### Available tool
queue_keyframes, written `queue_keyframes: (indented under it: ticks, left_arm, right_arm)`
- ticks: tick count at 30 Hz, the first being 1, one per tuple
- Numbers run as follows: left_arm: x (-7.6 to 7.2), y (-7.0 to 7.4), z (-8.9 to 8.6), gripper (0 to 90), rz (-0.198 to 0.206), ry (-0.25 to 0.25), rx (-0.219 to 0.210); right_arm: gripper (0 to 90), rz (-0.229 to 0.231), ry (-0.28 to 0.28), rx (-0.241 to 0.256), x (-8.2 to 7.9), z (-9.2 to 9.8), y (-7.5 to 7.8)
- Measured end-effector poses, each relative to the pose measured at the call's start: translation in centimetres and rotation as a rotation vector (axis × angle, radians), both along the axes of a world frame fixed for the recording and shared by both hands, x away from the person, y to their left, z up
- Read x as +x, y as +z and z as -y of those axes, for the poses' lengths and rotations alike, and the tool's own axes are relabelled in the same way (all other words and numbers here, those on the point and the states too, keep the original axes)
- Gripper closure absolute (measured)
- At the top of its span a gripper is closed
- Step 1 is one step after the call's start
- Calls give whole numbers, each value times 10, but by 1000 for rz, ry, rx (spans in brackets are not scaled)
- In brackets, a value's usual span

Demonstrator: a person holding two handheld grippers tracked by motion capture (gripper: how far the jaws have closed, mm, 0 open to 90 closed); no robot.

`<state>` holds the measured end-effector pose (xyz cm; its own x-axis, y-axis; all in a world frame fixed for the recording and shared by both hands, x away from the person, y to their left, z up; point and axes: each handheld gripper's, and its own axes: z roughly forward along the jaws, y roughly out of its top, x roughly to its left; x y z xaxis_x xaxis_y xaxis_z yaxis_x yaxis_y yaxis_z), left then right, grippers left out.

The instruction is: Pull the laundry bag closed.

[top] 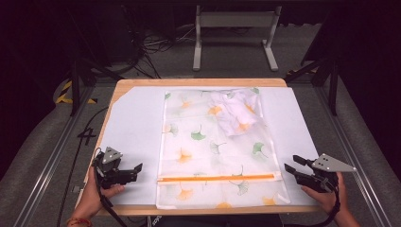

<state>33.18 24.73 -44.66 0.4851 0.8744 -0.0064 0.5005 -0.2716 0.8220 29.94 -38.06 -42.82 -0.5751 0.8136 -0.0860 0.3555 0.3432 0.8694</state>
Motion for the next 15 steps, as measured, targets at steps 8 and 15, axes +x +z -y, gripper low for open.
queue_keyframes:
  ticks: [8,15]
  left_arm:
    - [-16,15,-2,49,139,-91,-17]
    - [-31,17,2,128,136,-172,-24]
  right_arm:
    - [456,2,4,-4,-1,-1,2]
    - [454,-10,22,-2,6,-9,7]
